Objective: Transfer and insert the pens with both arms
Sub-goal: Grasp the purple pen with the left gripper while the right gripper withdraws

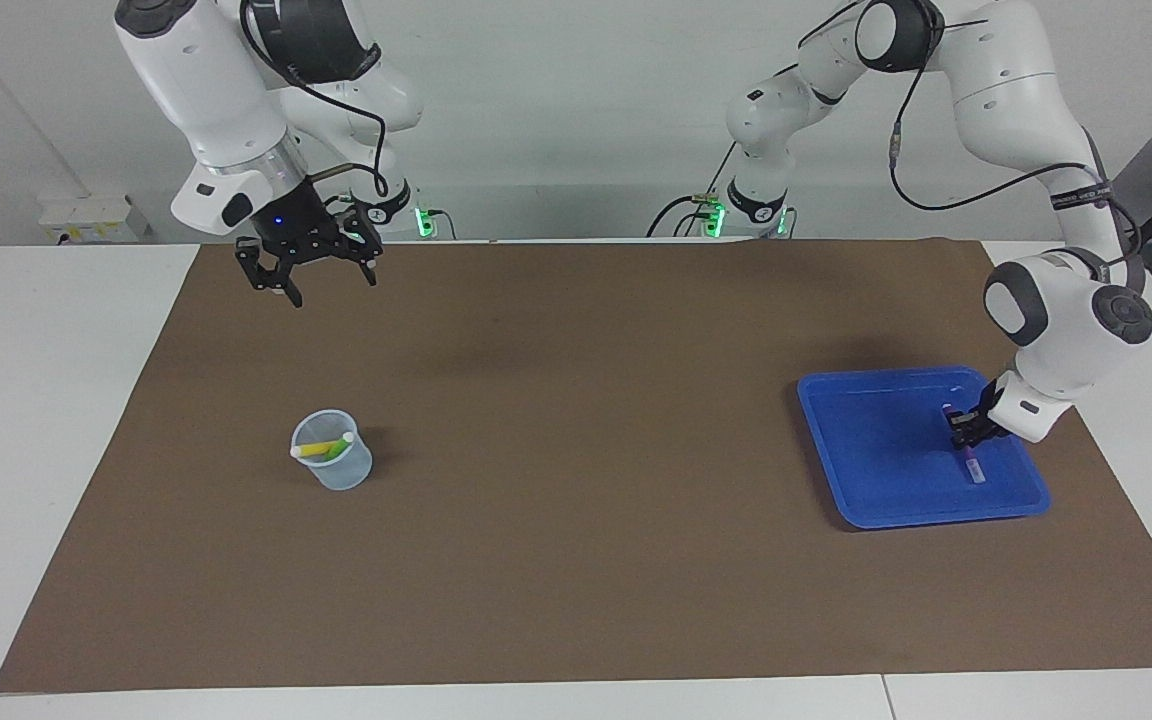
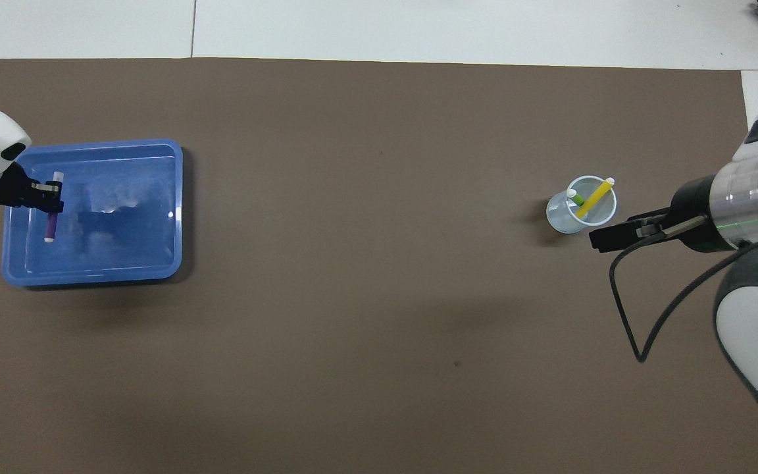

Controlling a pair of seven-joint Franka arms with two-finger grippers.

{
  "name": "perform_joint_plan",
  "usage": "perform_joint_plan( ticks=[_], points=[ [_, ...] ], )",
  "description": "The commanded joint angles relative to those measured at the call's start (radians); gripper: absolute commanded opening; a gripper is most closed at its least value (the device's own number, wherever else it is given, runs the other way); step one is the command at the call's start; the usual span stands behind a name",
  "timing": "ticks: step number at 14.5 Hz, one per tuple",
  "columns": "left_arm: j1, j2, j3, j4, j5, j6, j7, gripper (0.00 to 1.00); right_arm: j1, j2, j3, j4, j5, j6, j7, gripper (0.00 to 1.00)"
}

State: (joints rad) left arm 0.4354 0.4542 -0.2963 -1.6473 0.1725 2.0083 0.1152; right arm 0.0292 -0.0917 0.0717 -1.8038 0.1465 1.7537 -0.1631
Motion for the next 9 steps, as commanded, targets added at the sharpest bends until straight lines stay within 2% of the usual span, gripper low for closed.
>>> perform_joint_plan(
  ticks=[1,3,6,9],
  points=[
    [-0.024,-0.031,-0.003,0.015,-0.04,-0.046,-0.005,0.0,-0.006,-0.014,-0.003,-0.008,0.034,-0.013,0.016,1.0],
    [-0.032,-0.041,-0.003,0.004,-0.147,-0.06,-0.014,0.0,-0.014,-0.014,-0.003,-0.009,0.036,-0.016,0.01,1.0],
    [-0.079,-0.045,-0.003,0.001,-0.198,-0.1,-0.11,0.0,-0.012,-0.017,-0.003,-0.014,0.045,-0.033,0.011,1.0],
    [-0.081,-0.048,-0.004,0.001,-0.255,-0.12,-0.169,0.0,-0.003,-0.016,-0.001,-0.009,0.057,-0.023,0.014,1.0]
  ],
)
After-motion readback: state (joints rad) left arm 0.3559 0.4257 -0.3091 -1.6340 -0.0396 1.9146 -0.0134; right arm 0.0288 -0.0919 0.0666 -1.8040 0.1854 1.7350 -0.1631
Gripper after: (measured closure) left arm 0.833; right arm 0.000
